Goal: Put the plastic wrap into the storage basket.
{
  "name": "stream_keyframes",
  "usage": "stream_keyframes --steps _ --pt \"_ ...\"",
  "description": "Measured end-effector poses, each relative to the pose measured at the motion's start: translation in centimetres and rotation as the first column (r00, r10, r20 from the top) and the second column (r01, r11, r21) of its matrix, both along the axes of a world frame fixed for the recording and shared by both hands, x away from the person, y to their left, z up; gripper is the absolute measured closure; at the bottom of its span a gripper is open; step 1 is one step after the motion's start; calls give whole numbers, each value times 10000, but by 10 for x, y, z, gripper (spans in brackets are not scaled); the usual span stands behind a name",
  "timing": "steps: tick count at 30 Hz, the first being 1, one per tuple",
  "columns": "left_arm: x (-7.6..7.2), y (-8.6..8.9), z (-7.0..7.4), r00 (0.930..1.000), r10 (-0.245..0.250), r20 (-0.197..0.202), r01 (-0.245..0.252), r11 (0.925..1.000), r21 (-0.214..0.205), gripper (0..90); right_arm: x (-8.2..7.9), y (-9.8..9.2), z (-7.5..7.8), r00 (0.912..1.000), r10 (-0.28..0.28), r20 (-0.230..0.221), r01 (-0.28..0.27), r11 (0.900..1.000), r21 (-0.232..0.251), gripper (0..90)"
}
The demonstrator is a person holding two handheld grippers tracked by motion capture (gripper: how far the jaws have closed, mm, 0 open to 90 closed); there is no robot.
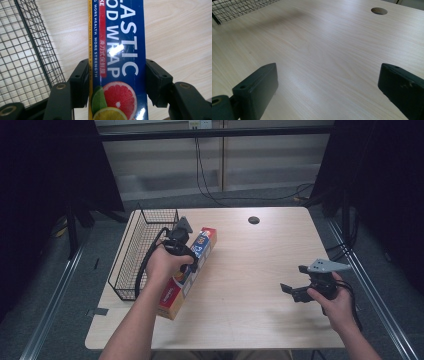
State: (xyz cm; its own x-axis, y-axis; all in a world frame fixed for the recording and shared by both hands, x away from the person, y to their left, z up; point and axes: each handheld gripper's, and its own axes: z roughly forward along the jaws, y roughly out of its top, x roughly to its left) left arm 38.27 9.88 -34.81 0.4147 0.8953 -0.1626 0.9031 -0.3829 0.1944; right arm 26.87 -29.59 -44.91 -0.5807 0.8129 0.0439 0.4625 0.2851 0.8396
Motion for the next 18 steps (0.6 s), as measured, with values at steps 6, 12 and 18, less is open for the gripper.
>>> stream_keyframes --steps 6,12,18 --pt "1 5 8 10000 66 -15 -66 9999 -78 442 0 1 0 10000 -52 -12 53 10000 71 26" --pt "2 9 14 9999 138 -8 -138 9999 -92 442 0 0 1 10000 -51 9 51 9999 104 26" --pt "4 12 21 9999 152 16 -152 9999 -15 442 0 0 0 10000 -33 57 33 10000 70 26"
